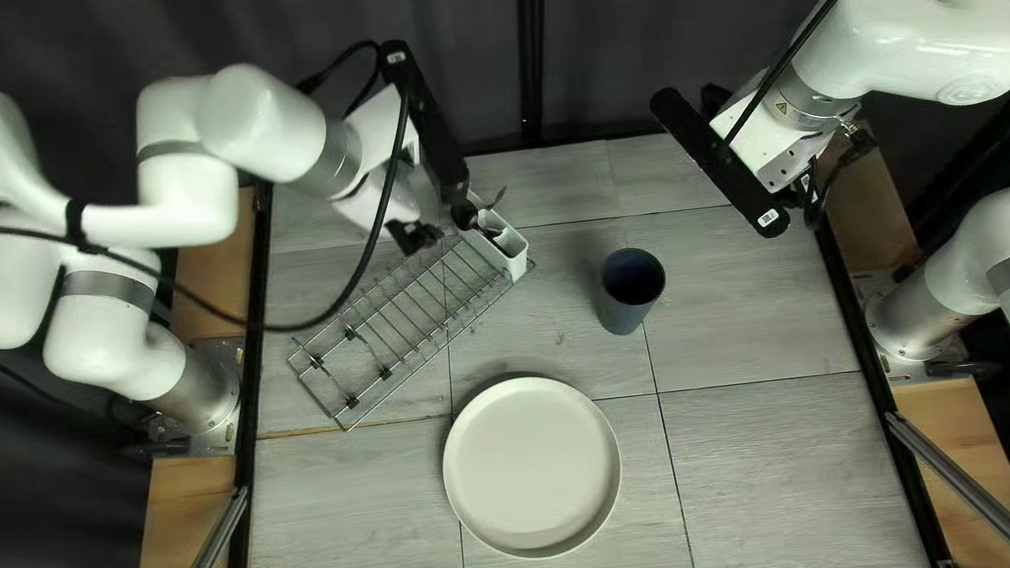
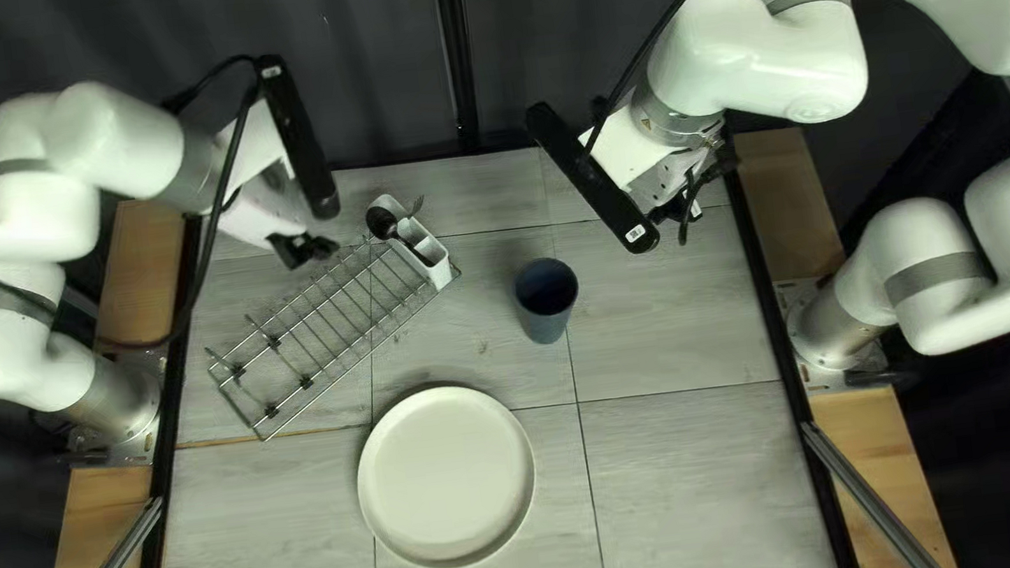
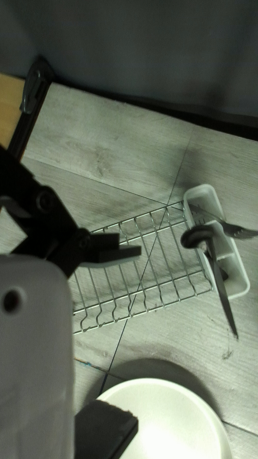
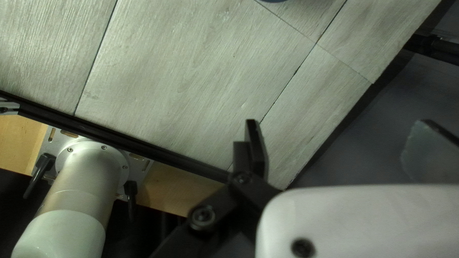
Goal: Pick up and place plate onto table. Place down one fork to the left of the plate. Place spoon and knife to the right of the plate. Place cup above the knife and spoon
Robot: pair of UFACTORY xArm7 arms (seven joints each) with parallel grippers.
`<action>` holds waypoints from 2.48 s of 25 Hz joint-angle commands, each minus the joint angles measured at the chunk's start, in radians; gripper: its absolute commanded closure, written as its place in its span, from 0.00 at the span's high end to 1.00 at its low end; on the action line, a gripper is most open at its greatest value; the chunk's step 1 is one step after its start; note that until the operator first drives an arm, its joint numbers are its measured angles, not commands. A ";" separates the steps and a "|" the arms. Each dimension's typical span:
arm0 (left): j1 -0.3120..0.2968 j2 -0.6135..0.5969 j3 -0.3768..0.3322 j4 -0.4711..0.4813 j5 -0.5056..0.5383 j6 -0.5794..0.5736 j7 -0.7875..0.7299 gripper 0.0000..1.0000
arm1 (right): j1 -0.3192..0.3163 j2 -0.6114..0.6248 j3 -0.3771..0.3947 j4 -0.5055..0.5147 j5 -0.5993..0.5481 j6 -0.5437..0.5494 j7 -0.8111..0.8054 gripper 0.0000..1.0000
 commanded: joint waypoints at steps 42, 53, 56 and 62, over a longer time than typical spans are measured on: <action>-0.024 0.215 0.121 0.039 -0.218 -0.198 0.061 0.00 | 0.000 0.000 0.000 0.000 0.000 0.000 0.000 1.00; 0.017 0.052 -0.058 0.172 -0.117 0.098 -0.102 0.00 | 0.000 0.000 0.000 0.000 0.000 0.000 0.000 1.00; -0.004 0.034 -0.118 0.189 -0.142 0.129 -0.179 0.00 | 0.000 0.000 0.000 0.000 0.000 0.000 0.000 1.00; -0.028 0.047 -0.147 0.210 -0.159 0.139 -0.197 0.00 | 0.000 0.000 0.000 0.000 0.000 0.000 0.000 1.00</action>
